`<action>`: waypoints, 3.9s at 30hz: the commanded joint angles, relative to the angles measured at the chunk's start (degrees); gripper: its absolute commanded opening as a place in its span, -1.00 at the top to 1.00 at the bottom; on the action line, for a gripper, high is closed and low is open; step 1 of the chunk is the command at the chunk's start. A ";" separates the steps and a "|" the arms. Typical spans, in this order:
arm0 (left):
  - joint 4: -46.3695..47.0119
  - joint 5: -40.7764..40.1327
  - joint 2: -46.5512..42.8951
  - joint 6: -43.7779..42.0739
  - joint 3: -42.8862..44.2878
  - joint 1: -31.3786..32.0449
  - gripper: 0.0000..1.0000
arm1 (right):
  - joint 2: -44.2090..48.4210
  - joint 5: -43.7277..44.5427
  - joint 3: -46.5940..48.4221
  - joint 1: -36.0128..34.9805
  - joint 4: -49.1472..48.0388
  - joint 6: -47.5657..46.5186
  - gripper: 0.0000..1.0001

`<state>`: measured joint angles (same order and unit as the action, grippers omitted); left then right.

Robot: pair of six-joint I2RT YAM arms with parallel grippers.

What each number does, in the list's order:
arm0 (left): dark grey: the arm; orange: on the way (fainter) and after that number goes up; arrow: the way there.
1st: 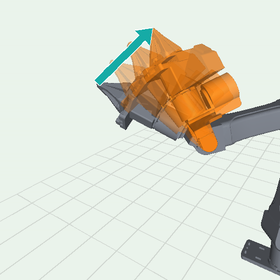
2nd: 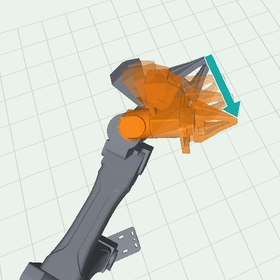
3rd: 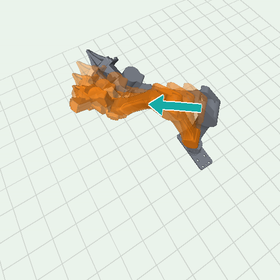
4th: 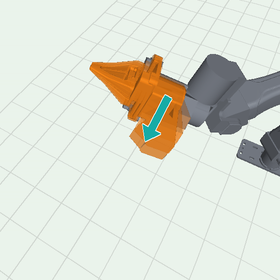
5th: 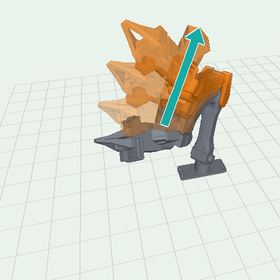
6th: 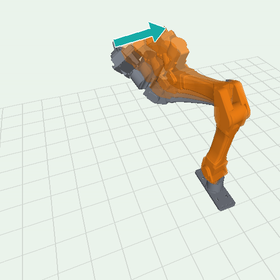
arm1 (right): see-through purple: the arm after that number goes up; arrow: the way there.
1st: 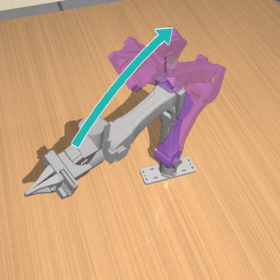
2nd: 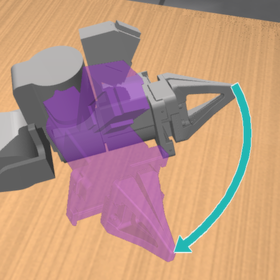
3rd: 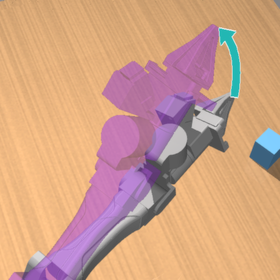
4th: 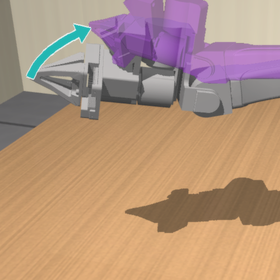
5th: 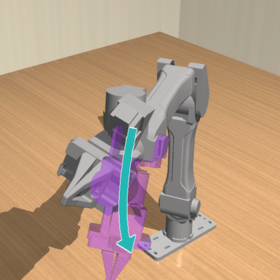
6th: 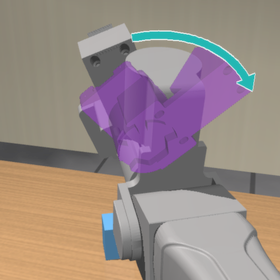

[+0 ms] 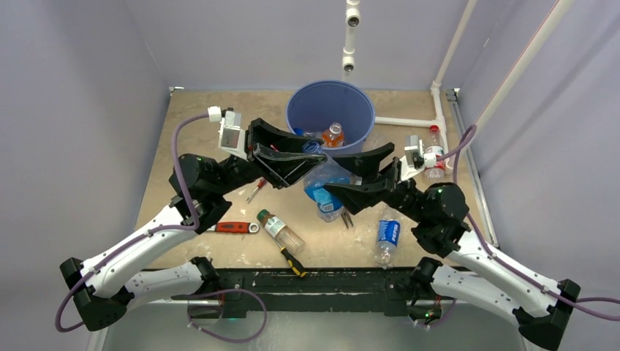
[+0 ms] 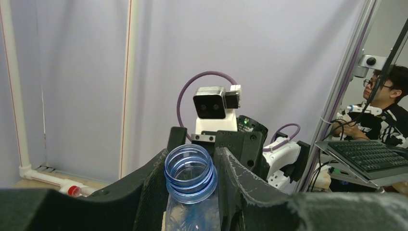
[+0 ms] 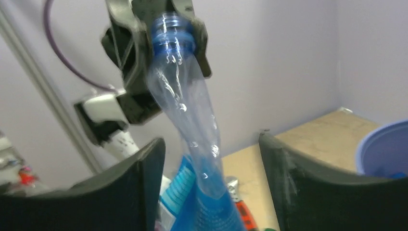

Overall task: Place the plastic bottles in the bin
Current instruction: Pick up the plastic bottle at the center of the board, then place the plastic bottle in the trash bin.

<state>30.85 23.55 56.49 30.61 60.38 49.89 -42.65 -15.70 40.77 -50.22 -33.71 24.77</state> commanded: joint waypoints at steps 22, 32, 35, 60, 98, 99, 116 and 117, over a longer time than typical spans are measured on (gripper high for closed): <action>-4.68 -40.63 18.78 -44.94 23.09 -0.05 1.00 | 16.81 28.60 1.74 -0.15 27.41 1.55 -0.98; -4.19 -42.62 30.56 -49.00 25.14 -4.47 1.00 | 17.13 29.61 1.89 -0.13 32.98 2.40 -0.97; -5.43 -41.21 32.63 -45.10 24.99 -7.36 1.00 | 18.83 30.31 1.24 -0.14 33.62 2.85 -0.96; -5.84 -38.74 35.38 -35.76 12.07 -8.31 1.00 | 18.81 30.87 -0.17 -0.15 34.60 3.97 -0.95; -13.72 -33.96 30.56 -27.07 18.50 -9.01 -0.87 | 20.51 32.77 0.87 -0.12 37.82 3.26 -0.97; -13.98 -34.12 29.35 -26.90 18.80 -9.02 -0.91 | 20.51 32.90 0.85 -0.14 37.95 3.26 -0.98; -27.96 -59.37 -8.63 -15.79 -10.66 -9.02 -0.98 | 21.39 58.81 -2.26 -0.06 54.95 17.53 -0.96; -28.26 -59.57 -9.85 -15.30 -12.75 -9.02 -0.98 | 20.53 62.70 -2.14 -0.06 57.68 19.95 -0.95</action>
<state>6.68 -29.43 50.35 10.02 56.05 40.91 -19.90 29.43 39.92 -50.24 13.50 34.89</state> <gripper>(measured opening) 0.993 0.983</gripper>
